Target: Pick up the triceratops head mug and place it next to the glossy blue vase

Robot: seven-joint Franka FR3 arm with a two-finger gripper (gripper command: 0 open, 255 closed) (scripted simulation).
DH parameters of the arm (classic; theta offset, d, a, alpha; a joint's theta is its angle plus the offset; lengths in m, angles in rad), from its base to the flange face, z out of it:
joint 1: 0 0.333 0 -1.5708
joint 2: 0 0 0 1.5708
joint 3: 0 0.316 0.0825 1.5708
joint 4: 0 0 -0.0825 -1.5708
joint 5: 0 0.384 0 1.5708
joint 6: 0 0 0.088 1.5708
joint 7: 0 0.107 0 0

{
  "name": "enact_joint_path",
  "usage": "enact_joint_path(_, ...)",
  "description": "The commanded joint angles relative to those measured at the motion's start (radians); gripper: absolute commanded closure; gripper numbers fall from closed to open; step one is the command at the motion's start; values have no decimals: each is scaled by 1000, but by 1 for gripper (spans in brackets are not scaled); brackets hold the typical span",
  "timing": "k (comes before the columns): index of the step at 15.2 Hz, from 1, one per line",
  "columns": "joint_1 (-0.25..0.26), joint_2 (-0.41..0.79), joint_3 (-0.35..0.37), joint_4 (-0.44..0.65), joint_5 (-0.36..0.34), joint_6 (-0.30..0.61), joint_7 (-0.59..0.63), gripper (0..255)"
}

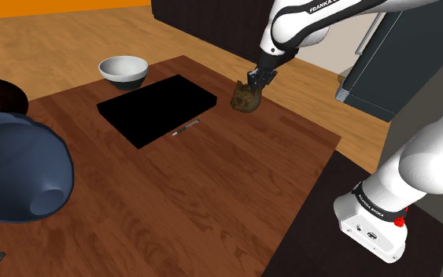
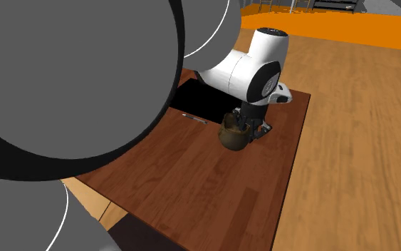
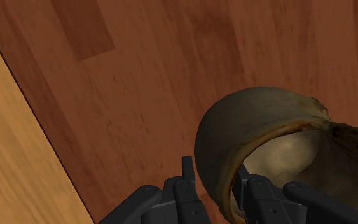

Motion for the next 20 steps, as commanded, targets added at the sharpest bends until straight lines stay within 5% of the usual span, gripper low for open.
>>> enact_joint_path(1, 1, -16, 1, 12, 0, -27, 3, 255)
enact_joint_path(20, -2, -109, -3, 175, -4, -283, 13, 255)
